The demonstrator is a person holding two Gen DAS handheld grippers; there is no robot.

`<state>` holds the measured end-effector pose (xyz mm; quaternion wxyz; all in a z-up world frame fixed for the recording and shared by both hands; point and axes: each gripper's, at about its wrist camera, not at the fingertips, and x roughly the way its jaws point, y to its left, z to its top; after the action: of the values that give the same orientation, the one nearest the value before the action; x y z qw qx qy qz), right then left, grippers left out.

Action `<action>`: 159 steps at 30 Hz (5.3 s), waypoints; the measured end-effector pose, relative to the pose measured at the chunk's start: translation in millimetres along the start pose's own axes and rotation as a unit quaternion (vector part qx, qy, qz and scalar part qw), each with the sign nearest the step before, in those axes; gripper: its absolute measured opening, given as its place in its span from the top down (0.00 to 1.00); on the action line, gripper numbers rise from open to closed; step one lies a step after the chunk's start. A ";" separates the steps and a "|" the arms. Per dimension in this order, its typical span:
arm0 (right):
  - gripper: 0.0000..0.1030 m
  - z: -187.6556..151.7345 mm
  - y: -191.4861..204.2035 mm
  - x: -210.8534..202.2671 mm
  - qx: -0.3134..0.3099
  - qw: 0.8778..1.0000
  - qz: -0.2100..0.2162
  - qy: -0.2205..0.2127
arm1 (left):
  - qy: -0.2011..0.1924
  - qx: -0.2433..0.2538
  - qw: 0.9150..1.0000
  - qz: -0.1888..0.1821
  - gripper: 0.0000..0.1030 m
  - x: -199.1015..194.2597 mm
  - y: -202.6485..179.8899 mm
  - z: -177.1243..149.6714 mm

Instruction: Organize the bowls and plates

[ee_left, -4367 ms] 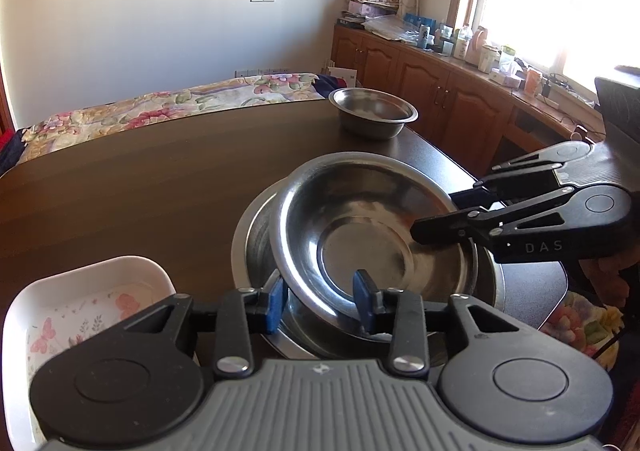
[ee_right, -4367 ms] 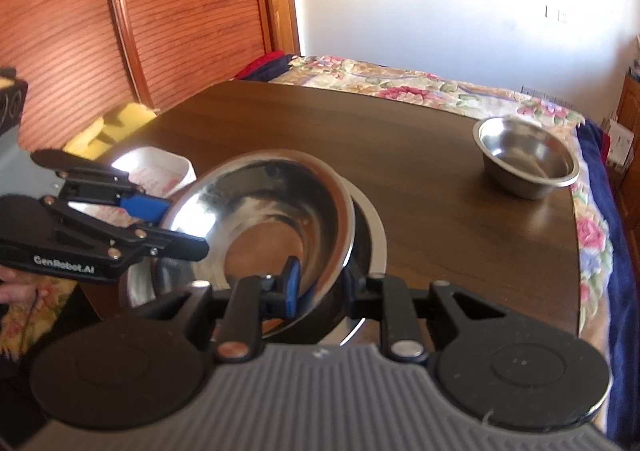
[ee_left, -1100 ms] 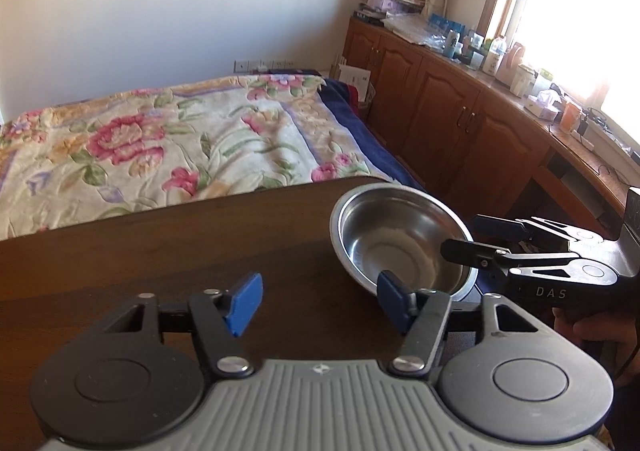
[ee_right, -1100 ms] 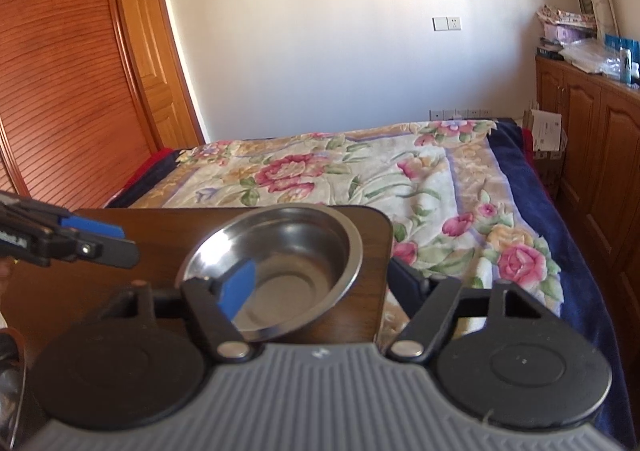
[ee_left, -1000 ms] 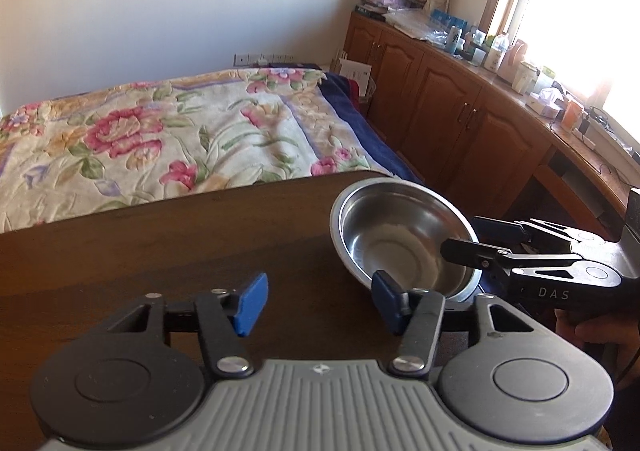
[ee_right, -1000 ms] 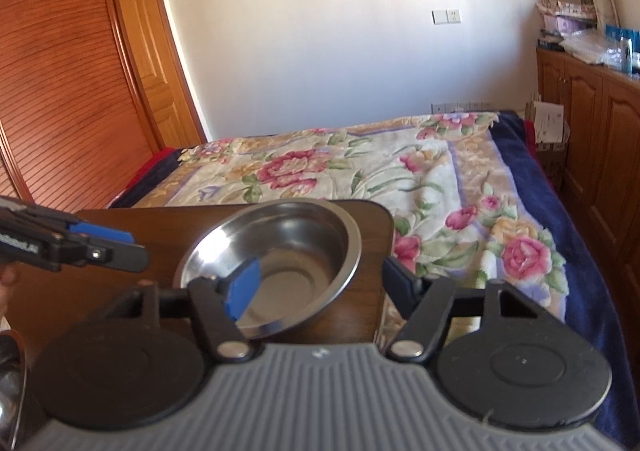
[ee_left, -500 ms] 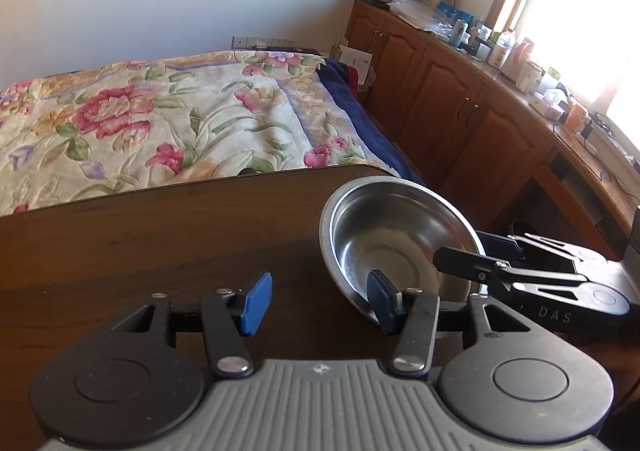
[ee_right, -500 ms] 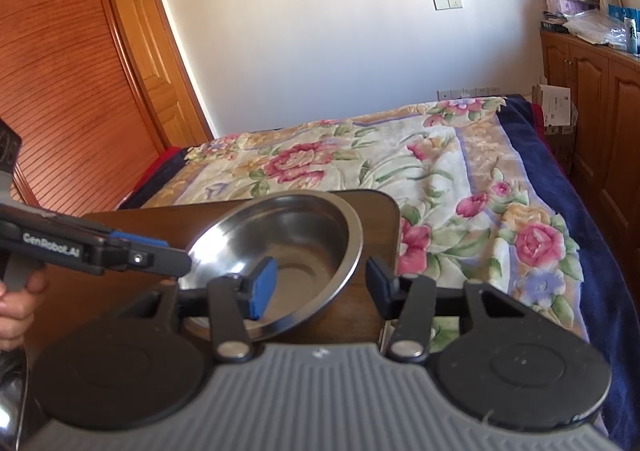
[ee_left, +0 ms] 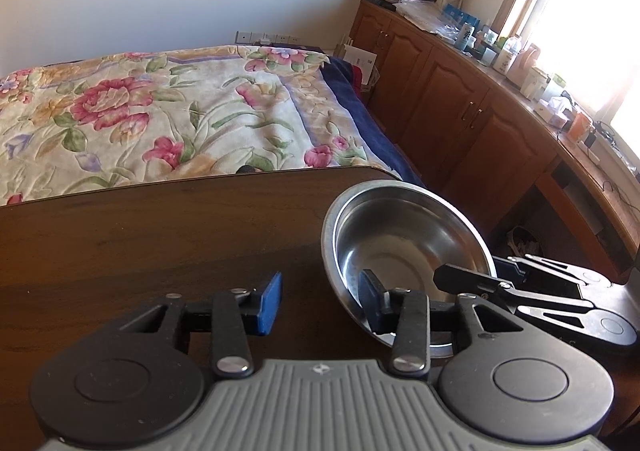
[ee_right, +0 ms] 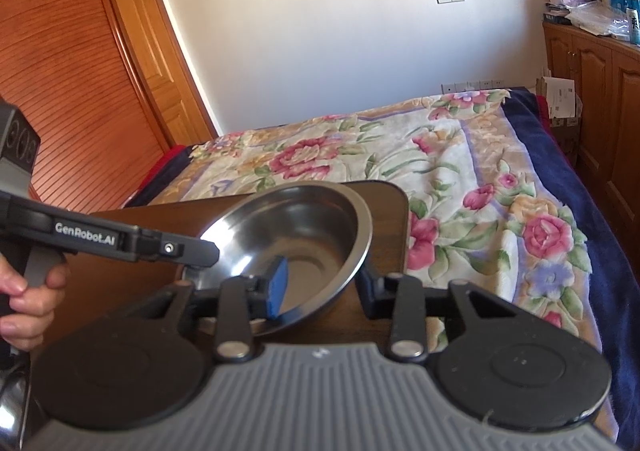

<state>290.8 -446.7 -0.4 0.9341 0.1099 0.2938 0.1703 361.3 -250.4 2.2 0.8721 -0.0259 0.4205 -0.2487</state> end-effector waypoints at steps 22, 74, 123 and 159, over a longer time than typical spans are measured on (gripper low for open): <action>0.72 0.3 3.9 -5.2 0.026 1.000 0.002 -0.004 | -0.009 0.006 1.000 -0.021 0.79 -17.8 -8.0 -7.1; 0.73 2.2 148.8 -110.5 -0.079 0.994 0.028 -0.064 | -0.124 0.050 0.991 -0.022 0.77 -235.3 5.0 -92.0; 0.72 -90.8 195.7 -89.8 -0.173 0.985 0.012 0.024 | -0.066 0.025 0.998 0.002 0.74 -210.0 42.3 -209.3; 0.70 -92.4 193.0 -122.3 -0.162 0.982 -0.011 -0.096 | -0.141 0.077 0.985 0.059 0.34 -231.6 25.4 -210.9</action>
<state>93.6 -306.6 46.9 0.9652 -0.0302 0.1725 0.1942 93.2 -88.1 26.6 0.9353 0.0317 0.2735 -0.2220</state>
